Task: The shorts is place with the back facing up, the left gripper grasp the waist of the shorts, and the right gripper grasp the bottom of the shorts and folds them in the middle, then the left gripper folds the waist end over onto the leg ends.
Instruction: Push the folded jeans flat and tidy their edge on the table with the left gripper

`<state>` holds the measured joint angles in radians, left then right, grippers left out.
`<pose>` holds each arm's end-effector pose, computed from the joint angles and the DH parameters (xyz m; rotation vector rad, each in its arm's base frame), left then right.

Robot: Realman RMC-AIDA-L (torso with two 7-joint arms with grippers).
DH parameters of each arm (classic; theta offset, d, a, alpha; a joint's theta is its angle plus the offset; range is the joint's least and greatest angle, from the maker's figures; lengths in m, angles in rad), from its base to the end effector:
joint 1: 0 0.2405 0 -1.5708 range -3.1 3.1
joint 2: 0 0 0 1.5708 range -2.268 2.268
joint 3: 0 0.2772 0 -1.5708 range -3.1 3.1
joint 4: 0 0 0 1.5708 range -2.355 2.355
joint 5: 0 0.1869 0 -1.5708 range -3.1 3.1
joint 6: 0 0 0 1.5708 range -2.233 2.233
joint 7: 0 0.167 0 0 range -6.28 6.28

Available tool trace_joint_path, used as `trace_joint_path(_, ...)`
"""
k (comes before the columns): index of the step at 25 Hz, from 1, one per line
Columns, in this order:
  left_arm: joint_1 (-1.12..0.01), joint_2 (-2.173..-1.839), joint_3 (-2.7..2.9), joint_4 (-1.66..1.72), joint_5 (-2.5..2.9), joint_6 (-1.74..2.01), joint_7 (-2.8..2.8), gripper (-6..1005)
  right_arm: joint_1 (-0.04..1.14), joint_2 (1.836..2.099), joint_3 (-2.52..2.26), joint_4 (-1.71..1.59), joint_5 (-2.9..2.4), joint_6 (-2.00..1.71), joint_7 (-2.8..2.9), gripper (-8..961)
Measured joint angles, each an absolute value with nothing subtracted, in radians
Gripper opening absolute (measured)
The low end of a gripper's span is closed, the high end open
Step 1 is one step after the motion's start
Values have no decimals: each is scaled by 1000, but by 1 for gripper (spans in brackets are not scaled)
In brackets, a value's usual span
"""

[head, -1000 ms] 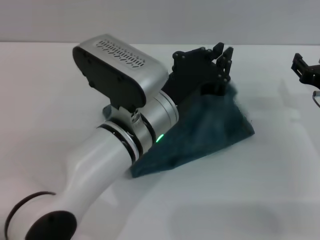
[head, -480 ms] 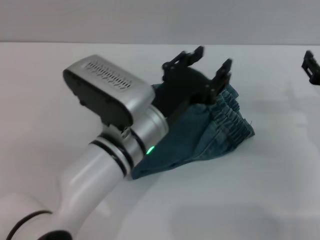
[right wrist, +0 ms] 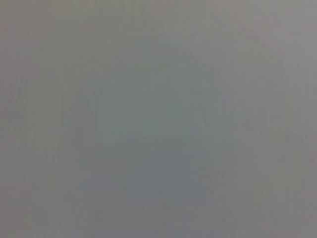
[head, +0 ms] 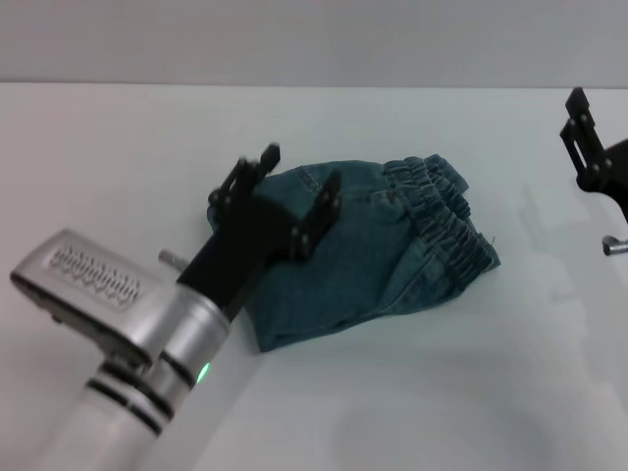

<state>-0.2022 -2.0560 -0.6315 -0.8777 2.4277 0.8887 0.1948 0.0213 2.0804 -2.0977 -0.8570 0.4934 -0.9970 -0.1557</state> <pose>-0.2058 0.2853 -0.1015 -1.9592 -0.4231 -0.8729 0.2697 0.2905 -0.0153 -1.5702 0.3890 0.7748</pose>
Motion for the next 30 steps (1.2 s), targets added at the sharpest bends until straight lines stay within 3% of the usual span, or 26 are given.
trace_joint_path(4,-145,-2060,-594,-814,2478,954,177,679,28,2079,-2102,-795,495,-1031,-95,631)
trace_joint_path(12,-153,-2059,-513,-744,2493,1001,76,516,62,2077,-2103,-729,495,-1037,-17,632)
trace_joint_path(18,-192,-2060,-472,-686,2493,1005,-28,297,83,2075,-2104,-703,495,-1030,34,633)
trace_joint_path(22,-225,-2060,-438,-662,2495,1025,-62,72,88,2074,-2105,-692,492,-1032,52,634)
trace_joint_path(30,-243,-2060,-421,-642,2495,1021,-103,0,87,2077,-2105,-688,496,-1030,58,635)
